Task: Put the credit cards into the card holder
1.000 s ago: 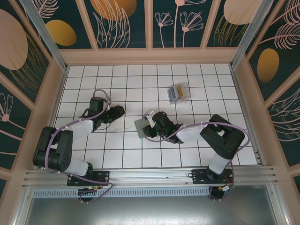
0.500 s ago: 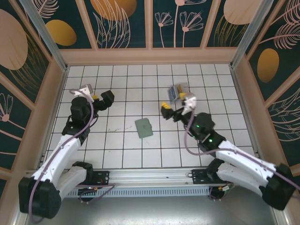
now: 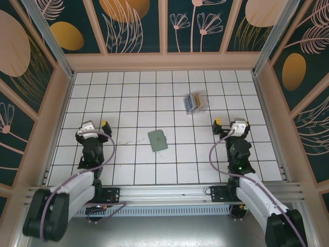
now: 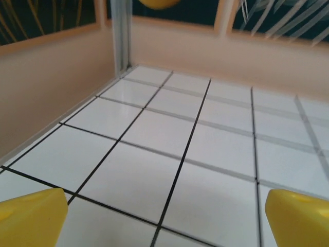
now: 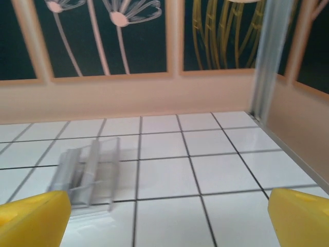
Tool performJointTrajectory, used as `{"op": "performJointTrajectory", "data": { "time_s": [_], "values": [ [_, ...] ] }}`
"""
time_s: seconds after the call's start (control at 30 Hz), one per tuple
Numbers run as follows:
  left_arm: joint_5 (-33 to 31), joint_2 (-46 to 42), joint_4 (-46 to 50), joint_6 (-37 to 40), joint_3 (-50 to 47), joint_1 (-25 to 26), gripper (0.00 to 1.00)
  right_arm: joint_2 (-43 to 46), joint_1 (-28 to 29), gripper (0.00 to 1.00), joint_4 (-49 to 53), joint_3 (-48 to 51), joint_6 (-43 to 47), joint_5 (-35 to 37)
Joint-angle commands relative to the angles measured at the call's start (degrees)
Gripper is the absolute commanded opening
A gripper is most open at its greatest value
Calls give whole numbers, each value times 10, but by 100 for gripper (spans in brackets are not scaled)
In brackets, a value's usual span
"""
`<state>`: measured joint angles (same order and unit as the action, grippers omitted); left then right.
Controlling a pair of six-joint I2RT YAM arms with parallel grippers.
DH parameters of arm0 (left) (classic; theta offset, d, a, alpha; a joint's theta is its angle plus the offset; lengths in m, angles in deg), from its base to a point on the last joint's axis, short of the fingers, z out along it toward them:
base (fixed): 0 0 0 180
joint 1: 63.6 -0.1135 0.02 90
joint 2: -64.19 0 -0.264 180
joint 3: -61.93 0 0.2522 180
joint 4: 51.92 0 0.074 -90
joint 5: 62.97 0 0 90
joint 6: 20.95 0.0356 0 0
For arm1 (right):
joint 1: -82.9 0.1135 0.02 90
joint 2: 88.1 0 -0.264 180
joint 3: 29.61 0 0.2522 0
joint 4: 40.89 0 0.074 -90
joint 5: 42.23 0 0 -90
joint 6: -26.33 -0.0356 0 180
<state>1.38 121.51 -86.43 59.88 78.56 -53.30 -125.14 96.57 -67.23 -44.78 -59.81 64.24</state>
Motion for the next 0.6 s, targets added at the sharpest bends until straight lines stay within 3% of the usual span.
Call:
{"op": "performJointTrajectory", "data": {
  "time_s": [0.0,0.07,0.13,0.17,0.3,0.47,0.53,0.57],
  "values": [
    [60,95,-93,78,75,-11,99,-35,-41,99,-124,43,-27,-30],
    [59,163,-182,33,63,-17,99,-77,-77,99,-172,59,-26,-82],
    [112,168,-152,85,82,-19,99,-118,-96,99,-208,60,-20,-106],
    [116,183,-181,98,77,-20,99,-136,-102,99,-217,56,-14,-118],
    [162,239,-267,108,69,-43,99,-207,-123,99,-261,35,-25,-139],
    [174,309,-326,60,77,-86,99,-330,-129,99,-354,2,-53,-153],
    [184,291,-244,59,102,-90,99,-357,-125,99,-362,-16,-25,-153],
    [180,305,-265,54,102,-92,99,-376,-126,99,-389,-17,-18,-152]
  ]
}}
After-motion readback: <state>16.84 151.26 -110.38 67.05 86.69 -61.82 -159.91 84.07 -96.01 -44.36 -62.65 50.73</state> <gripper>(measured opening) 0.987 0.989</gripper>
